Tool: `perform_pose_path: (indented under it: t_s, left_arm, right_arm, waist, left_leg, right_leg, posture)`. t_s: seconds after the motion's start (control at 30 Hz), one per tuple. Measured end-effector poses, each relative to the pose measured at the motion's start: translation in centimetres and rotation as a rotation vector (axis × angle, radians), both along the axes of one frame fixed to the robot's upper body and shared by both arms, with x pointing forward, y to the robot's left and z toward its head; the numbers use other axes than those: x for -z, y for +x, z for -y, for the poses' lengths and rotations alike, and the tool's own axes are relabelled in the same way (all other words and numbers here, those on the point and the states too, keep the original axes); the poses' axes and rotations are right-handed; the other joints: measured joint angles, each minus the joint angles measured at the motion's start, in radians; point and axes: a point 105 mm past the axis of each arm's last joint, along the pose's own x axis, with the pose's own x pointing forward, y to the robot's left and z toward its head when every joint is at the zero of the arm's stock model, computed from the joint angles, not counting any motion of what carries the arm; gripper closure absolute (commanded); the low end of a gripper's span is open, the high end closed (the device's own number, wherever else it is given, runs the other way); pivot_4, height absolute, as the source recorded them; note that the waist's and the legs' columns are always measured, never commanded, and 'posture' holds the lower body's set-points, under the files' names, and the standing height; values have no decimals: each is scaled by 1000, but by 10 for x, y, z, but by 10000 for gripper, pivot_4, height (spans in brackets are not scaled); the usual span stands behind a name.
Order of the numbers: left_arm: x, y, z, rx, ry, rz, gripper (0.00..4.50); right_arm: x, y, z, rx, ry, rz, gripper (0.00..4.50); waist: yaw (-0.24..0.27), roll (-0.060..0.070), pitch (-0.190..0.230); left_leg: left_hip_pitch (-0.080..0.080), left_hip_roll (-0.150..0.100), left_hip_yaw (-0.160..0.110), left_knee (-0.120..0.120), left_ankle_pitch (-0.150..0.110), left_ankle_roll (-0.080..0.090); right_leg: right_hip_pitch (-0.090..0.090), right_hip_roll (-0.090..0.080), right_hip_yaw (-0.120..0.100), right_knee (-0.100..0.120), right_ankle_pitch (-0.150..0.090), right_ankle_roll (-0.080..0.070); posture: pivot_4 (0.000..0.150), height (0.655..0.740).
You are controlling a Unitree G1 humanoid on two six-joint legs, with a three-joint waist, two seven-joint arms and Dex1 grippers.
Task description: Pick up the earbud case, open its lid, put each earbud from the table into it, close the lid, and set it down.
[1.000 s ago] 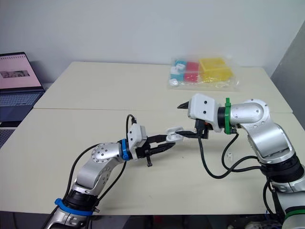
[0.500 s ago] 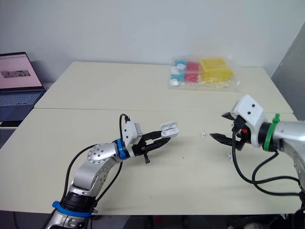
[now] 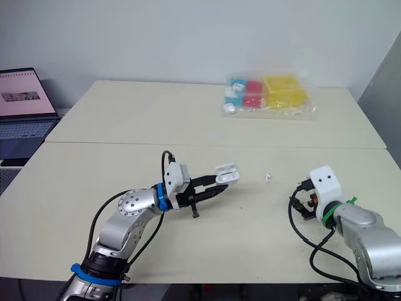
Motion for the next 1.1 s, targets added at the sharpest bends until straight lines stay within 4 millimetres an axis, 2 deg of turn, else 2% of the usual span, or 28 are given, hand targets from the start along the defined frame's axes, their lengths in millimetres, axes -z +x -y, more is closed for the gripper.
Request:
perform_pose_path:
  t_s: [0.4,0.6,0.7,0.8,0.87,1.0,1.1]
  left_arm:
    - [0,0,-1,-1,4,-1,37119]
    - [1,1,-2,-3,11,0,37119]
    - [1,1,-2,-3,11,0,37119]
    - [1,1,-2,-4,12,0,37119]
    - [1,1,-2,-4,13,1,37119]
    - [1,1,-2,-5,15,2,37119]
    - [1,1,-4,-7,22,4,37119]
  right_arm:
    - [19,-7,4,82,84,-41,4186]
    - [20,-6,3,80,84,-37,4186]
    - [20,-6,2,74,84,-37,10012]
    - [20,-6,-2,61,86,-38,20038]
    - [20,-5,-3,57,86,-41,28381]
    - [19,-6,-3,59,83,-54,41159]
    - [18,-8,-1,64,81,-64,41098]
  waist:
    - [-1,0,0]
    - [-1,0,0]
    - [-1,0,0]
    - [-1,0,0]
    - [-1,0,0]
    - [-1,0,0]
    - [1,0,0]
  left_leg:
    - [0,0,0,-3,0,0]
    - [1,0,0,-8,0,0]
    - [1,0,0,-10,0,0]
    - [1,0,0,-11,0,0]
    - [1,0,1,-11,0,0]
    - [1,0,1,-10,0,0]
    - [0,0,0,-11,0,0]
  right_leg:
    - [0,0,0,-1,0,0]
    - [0,1,0,-5,0,0]
    - [1,2,0,-8,0,0]
    - [1,2,0,-10,0,0]
    - [1,1,0,-11,0,1]
    - [1,1,0,-11,1,1]
    - [1,1,-1,-11,1,1]
  posture:
    - [1500,7400]
    - [1500,7400]
    - [1500,7400]
    - [1500,7400]
    - [1500,7400]
    - [1500,7400]
    - [1500,7400]
